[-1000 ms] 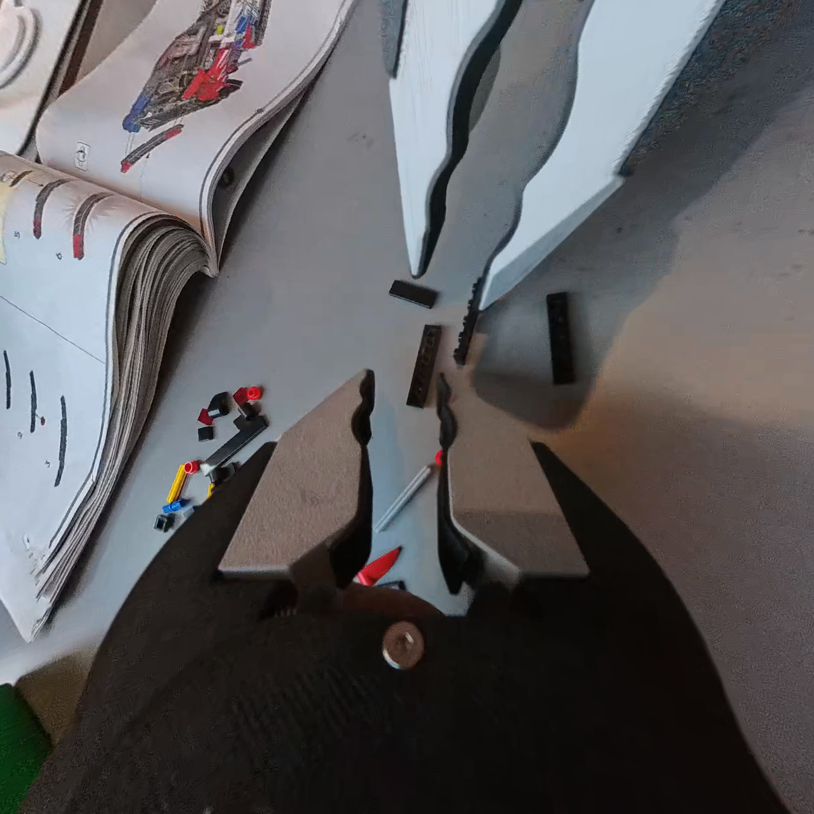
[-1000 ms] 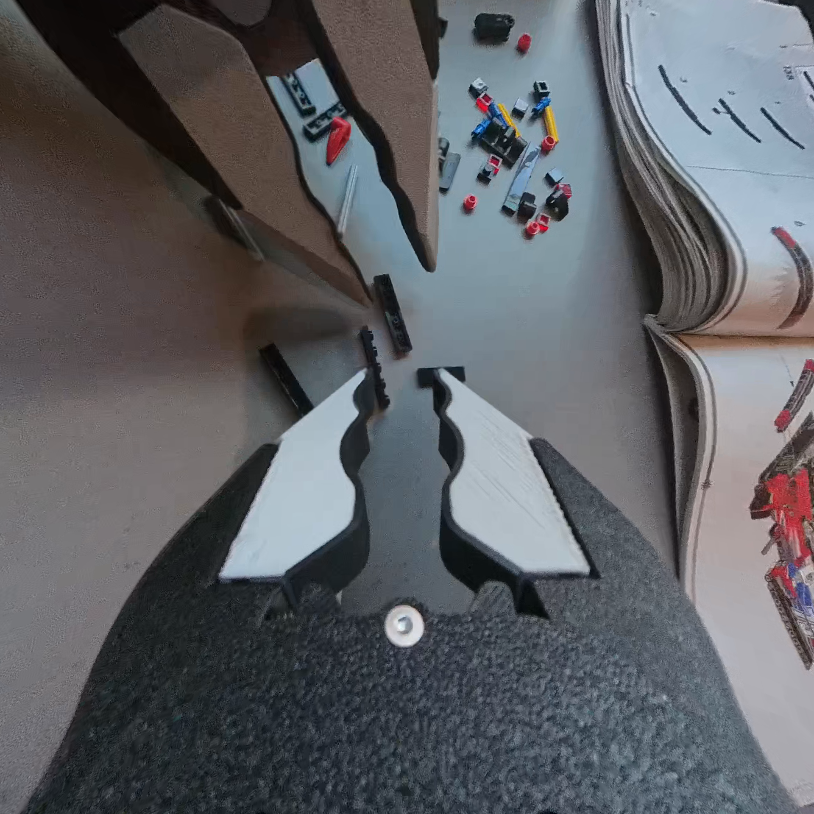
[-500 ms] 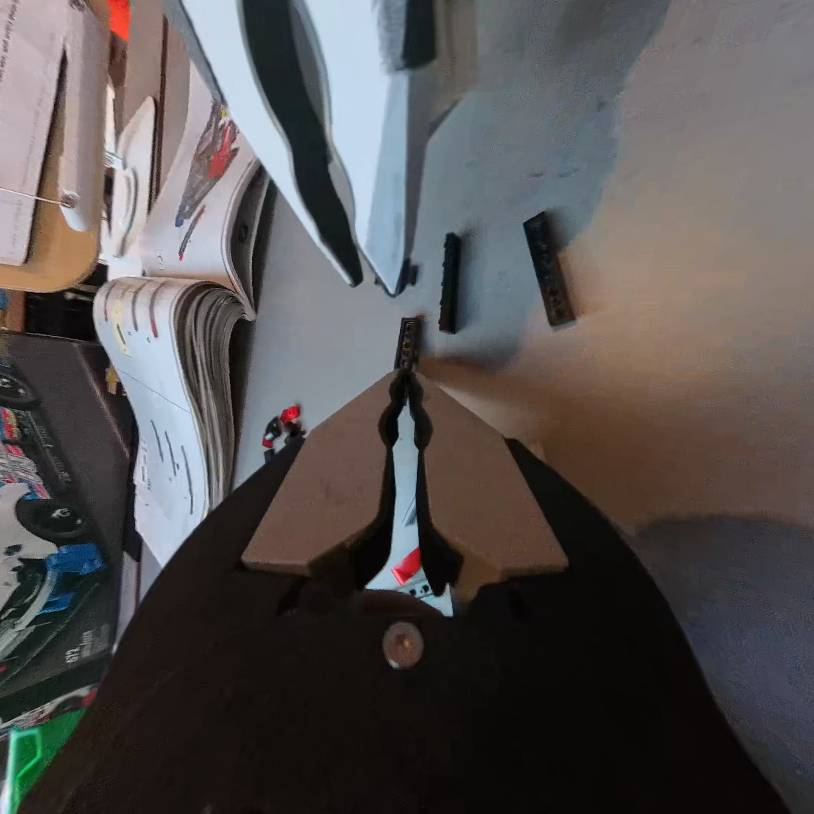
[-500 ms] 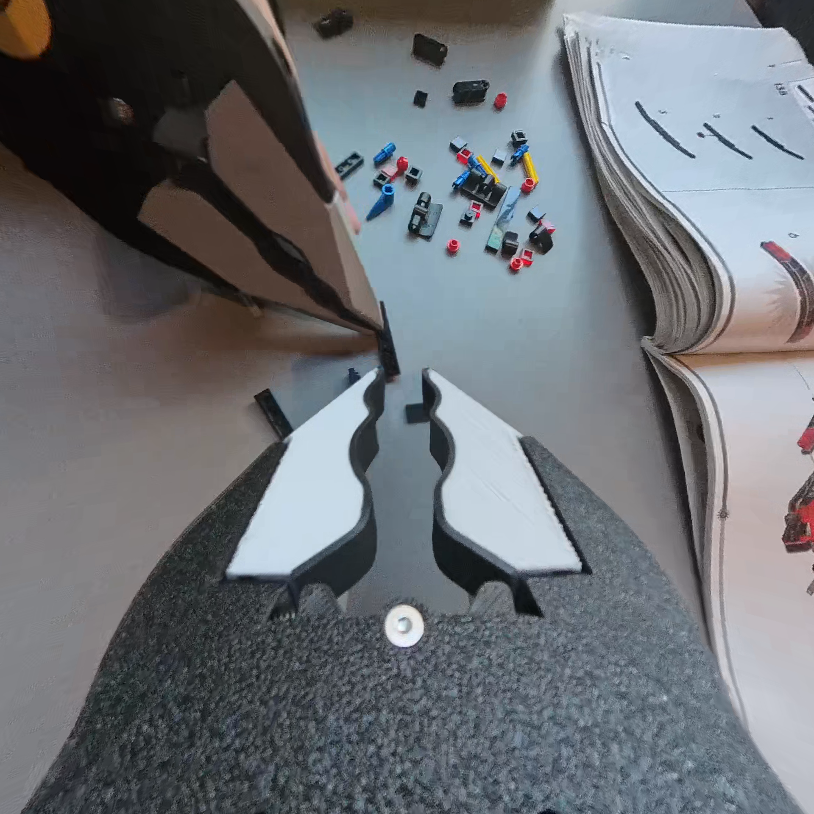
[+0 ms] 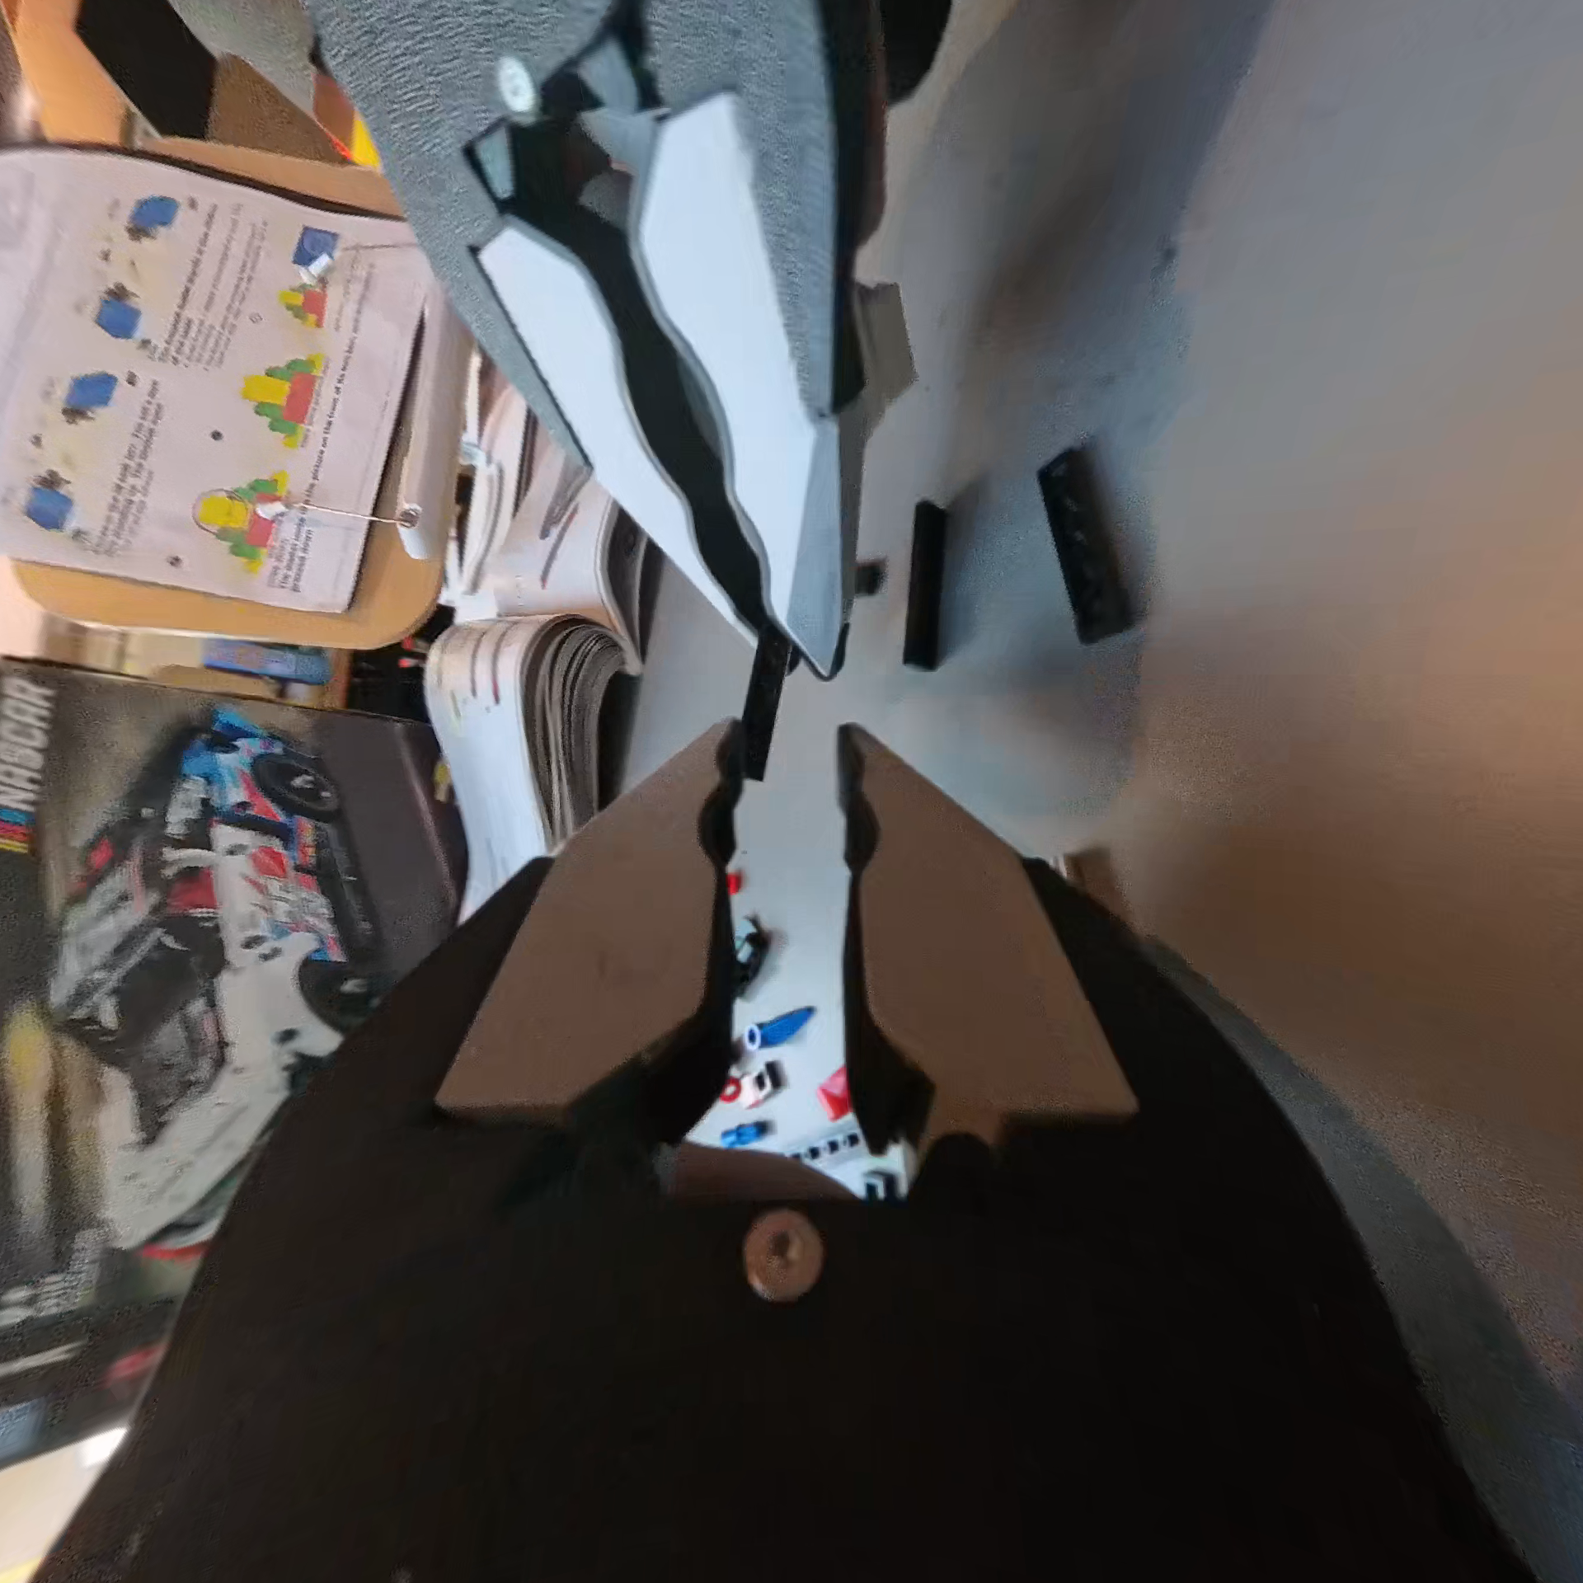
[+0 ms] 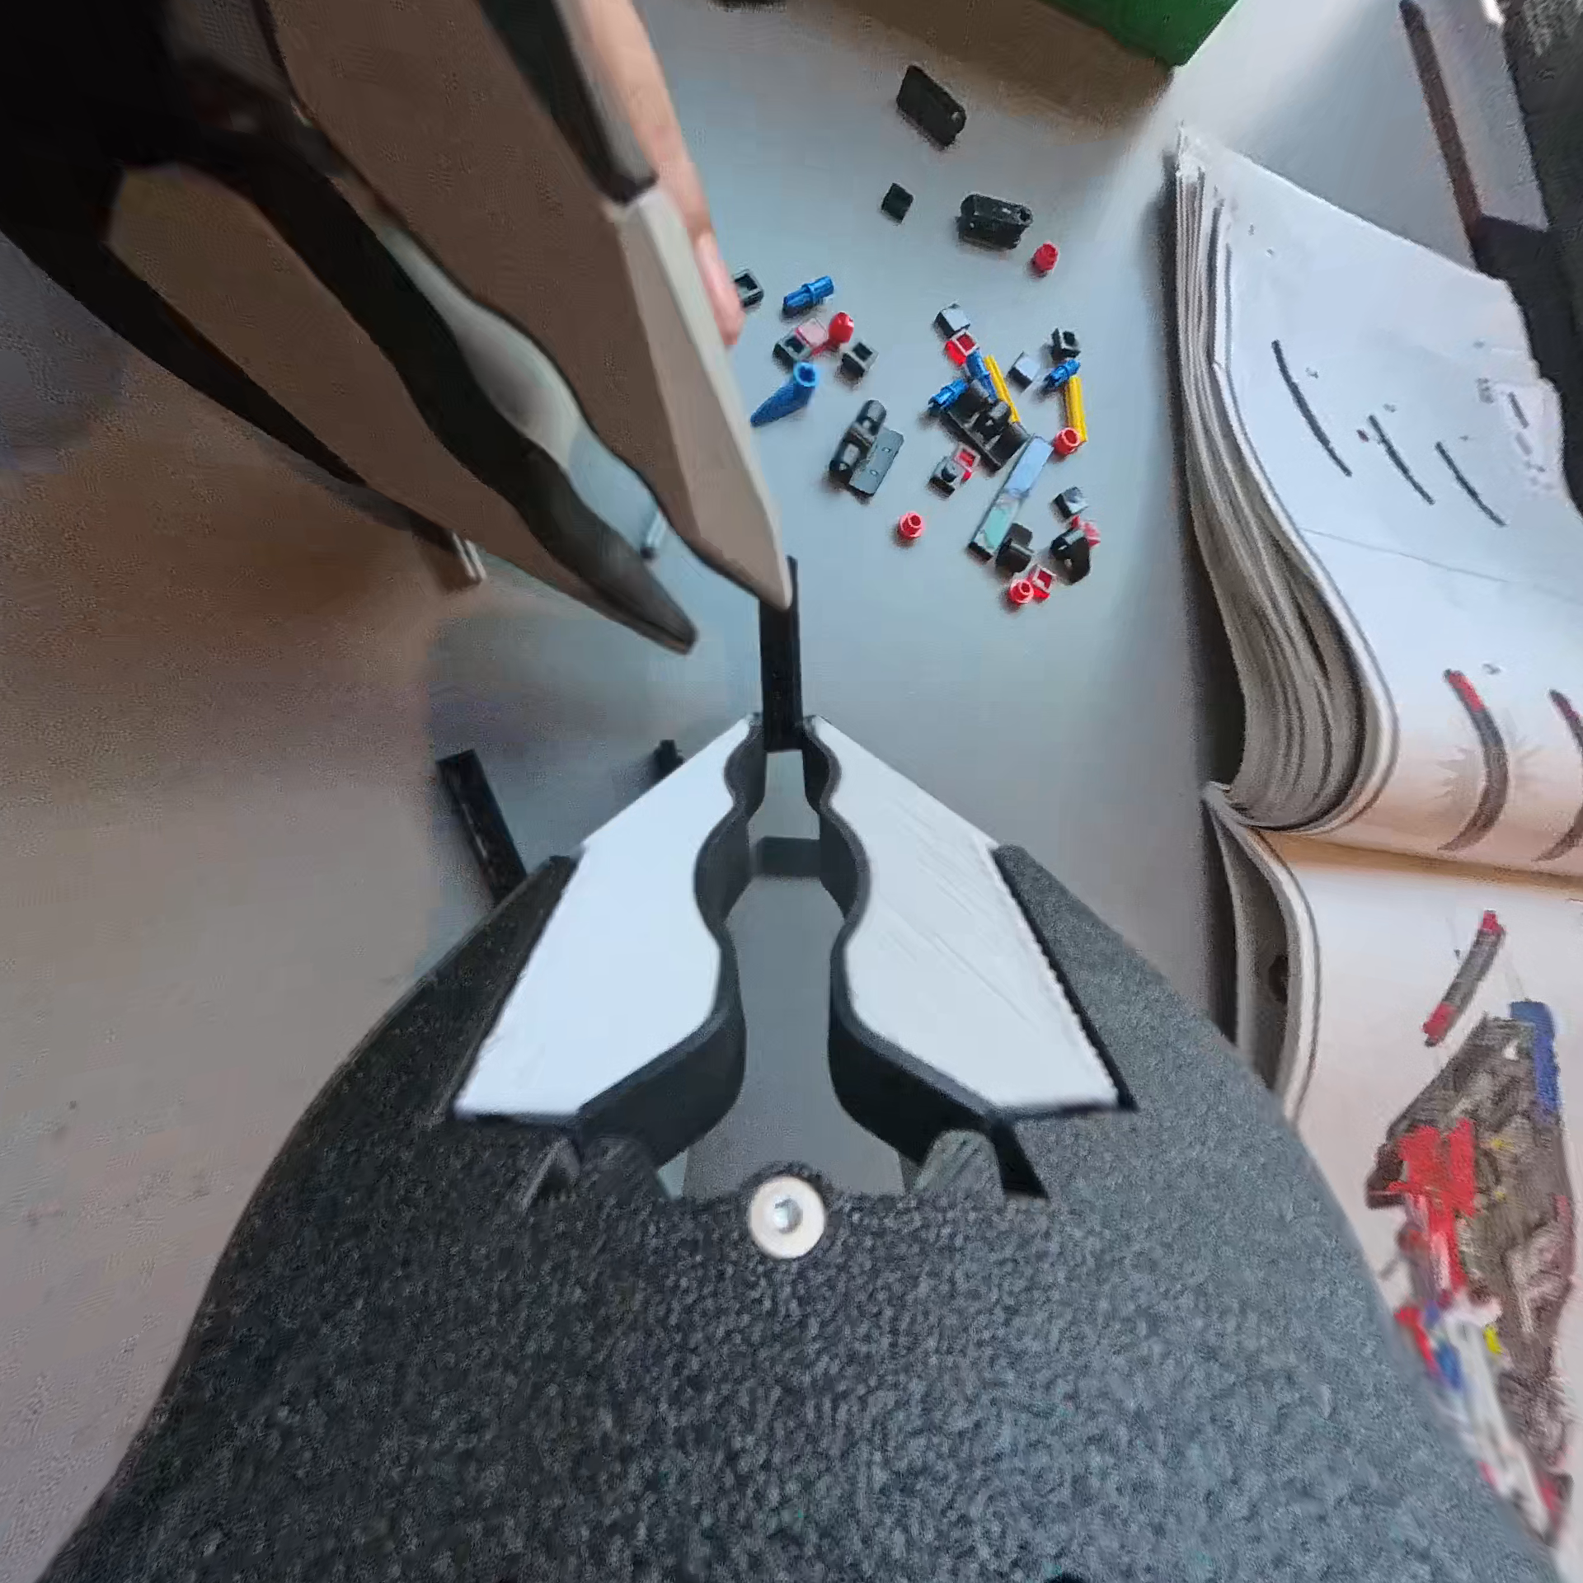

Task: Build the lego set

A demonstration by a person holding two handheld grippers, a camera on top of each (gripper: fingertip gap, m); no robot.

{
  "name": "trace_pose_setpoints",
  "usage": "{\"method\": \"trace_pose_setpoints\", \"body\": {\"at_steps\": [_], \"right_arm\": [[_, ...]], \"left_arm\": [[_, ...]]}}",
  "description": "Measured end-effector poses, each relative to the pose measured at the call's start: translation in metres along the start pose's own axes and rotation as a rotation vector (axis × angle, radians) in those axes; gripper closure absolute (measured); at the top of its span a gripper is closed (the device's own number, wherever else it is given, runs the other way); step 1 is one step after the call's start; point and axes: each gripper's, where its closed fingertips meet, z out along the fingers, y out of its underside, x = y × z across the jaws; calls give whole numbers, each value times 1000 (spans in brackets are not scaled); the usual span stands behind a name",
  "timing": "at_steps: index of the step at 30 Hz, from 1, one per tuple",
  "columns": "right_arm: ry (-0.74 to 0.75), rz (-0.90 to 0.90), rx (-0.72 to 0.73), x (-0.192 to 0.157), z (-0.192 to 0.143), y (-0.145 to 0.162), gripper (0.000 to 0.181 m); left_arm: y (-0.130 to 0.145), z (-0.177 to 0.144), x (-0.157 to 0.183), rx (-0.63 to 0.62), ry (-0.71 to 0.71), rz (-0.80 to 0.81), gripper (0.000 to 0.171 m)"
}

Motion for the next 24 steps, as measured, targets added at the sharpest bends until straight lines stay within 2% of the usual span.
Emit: {"method": "trace_pose_setpoints", "body": {"at_steps": [1, 5, 9, 13, 17, 22, 24], "right_arm": [[30, -40, -15, 2, -1, 2, 174], [72, -150, -17, 2, -5, 0, 174], [94, -173, 24, 3, -9, -7, 174], [120, -207, 38, 2, -12, -6, 174], [102, -147, 47, 1, -12, -2, 174], [13, 5, 66, -9, -24, 4, 163], [-14, 9, 57, -17, -23, 7, 161]], "left_arm": [[-5, -2, -2, 35, 31, -103, 138], [-16, -7, -21, 122, 95, -346, 143], [-13, 4, -18, 105, 227, -475, 143], [-15, 5, -8, 118, 348, -552, 166], [-17, 6, -4, 133, 380, -558, 167], [2, 11, 12, 53, 377, -385, 168], [5, 12, 19, 39, 388, -334, 168]]}}
